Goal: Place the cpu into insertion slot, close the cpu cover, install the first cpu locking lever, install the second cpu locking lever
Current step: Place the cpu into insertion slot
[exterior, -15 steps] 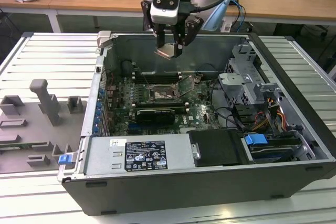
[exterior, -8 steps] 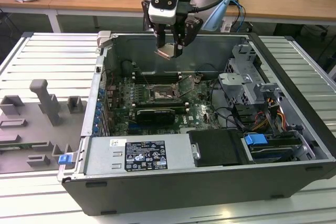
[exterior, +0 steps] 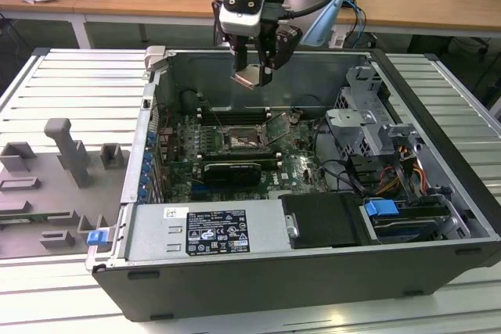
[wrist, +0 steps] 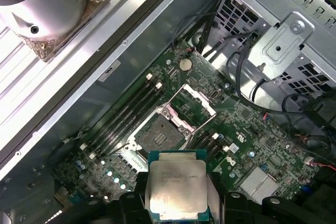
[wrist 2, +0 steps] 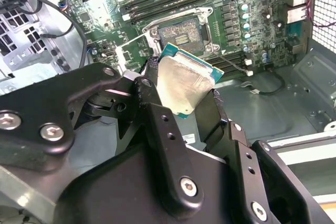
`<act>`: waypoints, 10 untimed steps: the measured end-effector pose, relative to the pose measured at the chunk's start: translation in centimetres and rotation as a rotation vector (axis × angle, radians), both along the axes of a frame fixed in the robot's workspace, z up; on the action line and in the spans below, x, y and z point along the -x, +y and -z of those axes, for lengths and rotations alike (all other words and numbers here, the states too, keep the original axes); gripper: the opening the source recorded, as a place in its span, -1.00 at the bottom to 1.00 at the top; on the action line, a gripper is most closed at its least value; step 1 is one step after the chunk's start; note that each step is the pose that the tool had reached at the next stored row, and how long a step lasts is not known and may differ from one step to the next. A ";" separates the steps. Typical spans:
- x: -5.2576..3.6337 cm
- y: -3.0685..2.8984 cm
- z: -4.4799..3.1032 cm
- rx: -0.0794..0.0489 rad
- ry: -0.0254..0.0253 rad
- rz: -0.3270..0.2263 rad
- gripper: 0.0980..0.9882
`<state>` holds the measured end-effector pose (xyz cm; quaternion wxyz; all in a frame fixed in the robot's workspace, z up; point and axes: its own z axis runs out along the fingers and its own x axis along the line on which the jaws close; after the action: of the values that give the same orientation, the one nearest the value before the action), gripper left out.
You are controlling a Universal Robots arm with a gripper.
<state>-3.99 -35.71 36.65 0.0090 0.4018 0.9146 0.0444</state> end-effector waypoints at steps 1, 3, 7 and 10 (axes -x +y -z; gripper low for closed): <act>0.00 0.00 0.00 0.000 0.0000 0.006 -0.04; 0.00 0.00 0.01 0.000 -0.0001 0.014 -0.04; 0.00 0.00 0.04 0.000 0.0000 0.043 -0.04; 0.00 0.00 0.05 0.000 0.0000 0.059 -0.04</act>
<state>-3.99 -35.71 36.59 0.0103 0.4288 0.9023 0.0442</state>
